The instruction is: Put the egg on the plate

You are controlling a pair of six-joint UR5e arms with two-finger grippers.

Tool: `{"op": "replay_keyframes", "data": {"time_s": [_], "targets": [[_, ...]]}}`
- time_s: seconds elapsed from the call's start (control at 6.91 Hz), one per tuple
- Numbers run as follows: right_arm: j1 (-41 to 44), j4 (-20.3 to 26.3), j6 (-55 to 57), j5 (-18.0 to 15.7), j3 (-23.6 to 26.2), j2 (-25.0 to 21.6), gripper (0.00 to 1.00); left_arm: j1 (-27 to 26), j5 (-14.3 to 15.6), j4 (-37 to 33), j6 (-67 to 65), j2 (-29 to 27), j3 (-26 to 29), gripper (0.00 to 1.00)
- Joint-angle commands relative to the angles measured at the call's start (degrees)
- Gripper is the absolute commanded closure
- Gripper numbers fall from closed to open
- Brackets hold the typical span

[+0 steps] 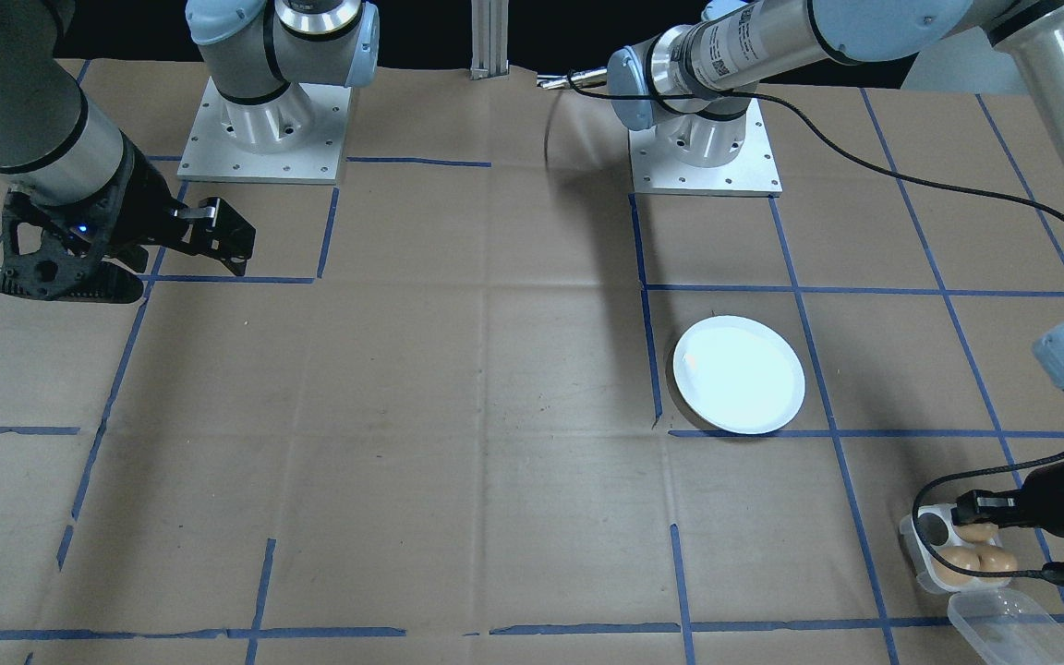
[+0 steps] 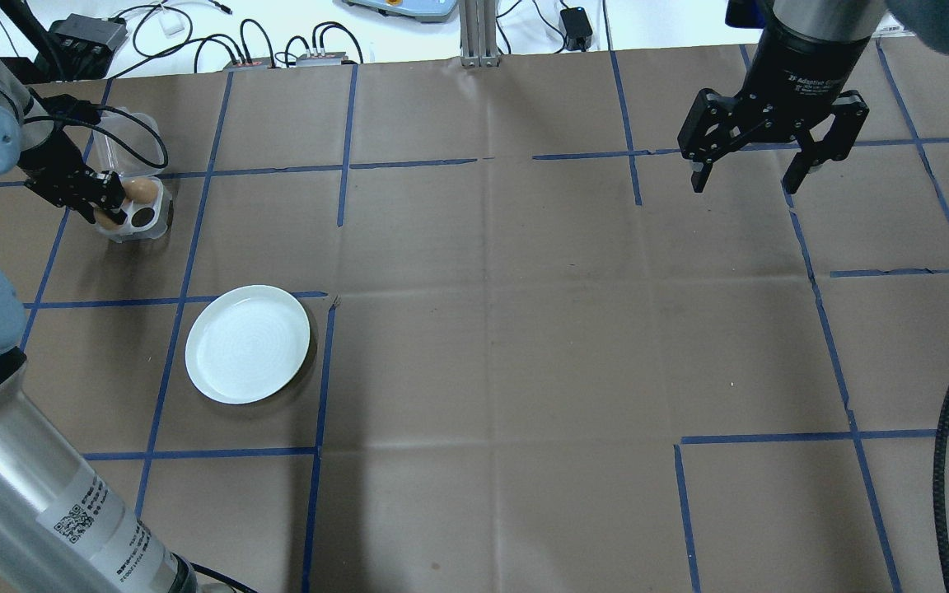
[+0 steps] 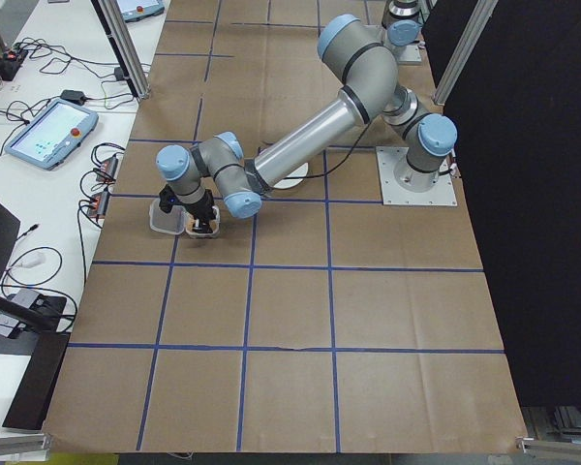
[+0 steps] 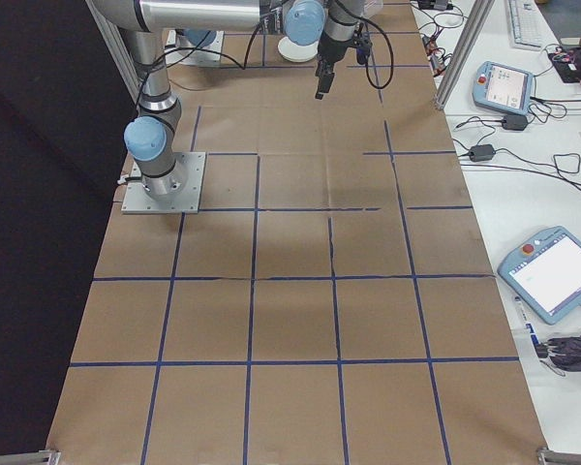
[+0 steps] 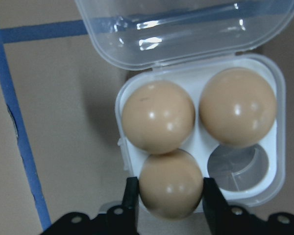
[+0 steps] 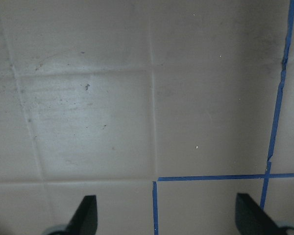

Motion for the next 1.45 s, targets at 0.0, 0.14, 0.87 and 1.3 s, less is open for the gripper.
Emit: {"op": "replay_keyframes", "data": {"time_s": [0.0, 0.14, 0.87, 1.3], "targets": [[0.0, 0.0, 0.0, -0.1, 0.0, 0.0, 0.00, -0.1, 0.4, -0.2, 0.6, 0.9, 0.0, 0.85], [0.0, 0.0, 0.0, 0.0, 0.0, 0.1, 0.00, -0.2, 0.6, -0.2, 0.6, 1.2, 0.0, 0.87], [0.0, 0.0, 0.0, 0.0, 0.0, 0.1, 0.00, -3.0, -1.1, -7.9, -1.6, 18.7, -17.4, 0.92], [0.0, 0.0, 0.0, -0.1, 0.0, 0.0, 0.00, -9.7, -9.7, -6.1, -7.5, 27.8, -34.7, 0.92]]}}
